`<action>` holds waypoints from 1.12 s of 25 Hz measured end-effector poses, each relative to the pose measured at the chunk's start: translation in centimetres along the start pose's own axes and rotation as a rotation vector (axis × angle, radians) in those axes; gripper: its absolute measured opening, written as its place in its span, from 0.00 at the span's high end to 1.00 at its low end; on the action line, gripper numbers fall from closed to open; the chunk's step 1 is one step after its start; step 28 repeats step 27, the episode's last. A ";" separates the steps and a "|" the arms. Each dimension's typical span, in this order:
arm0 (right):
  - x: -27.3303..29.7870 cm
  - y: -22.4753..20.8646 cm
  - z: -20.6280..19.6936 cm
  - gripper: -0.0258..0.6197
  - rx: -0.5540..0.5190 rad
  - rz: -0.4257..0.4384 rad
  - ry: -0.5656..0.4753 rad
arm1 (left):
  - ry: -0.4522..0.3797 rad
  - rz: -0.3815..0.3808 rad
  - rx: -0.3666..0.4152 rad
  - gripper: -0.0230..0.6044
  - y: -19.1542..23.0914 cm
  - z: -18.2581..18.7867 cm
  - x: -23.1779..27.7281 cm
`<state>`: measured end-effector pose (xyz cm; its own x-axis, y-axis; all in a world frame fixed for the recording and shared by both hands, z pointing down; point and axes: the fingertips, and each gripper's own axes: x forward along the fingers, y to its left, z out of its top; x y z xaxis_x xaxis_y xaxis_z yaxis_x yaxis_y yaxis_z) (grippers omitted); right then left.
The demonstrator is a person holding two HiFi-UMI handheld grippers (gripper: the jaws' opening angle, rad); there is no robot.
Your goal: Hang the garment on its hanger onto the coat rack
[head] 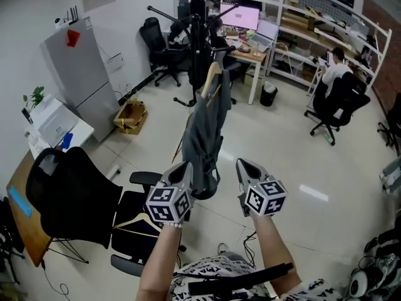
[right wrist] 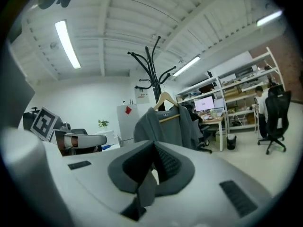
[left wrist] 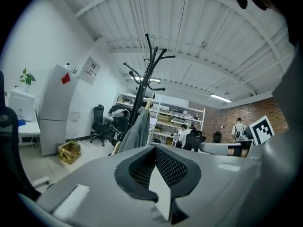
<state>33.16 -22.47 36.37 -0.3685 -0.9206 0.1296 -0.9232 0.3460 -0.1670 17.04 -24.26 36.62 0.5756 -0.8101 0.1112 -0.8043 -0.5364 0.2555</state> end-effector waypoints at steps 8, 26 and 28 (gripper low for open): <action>-4.6 0.5 -4.3 0.96 0.018 -0.141 0.065 | 0.056 -0.048 -0.021 0.98 -2.6 -3.8 -3.3; -6.5 3.1 -5.5 0.96 -0.015 -0.140 0.099 | 0.032 -0.074 -0.033 0.98 -4.3 -3.5 -5.8; -6.5 3.2 -5.4 0.96 -0.020 -0.139 0.098 | 0.030 -0.074 -0.034 0.98 -4.4 -3.4 -5.9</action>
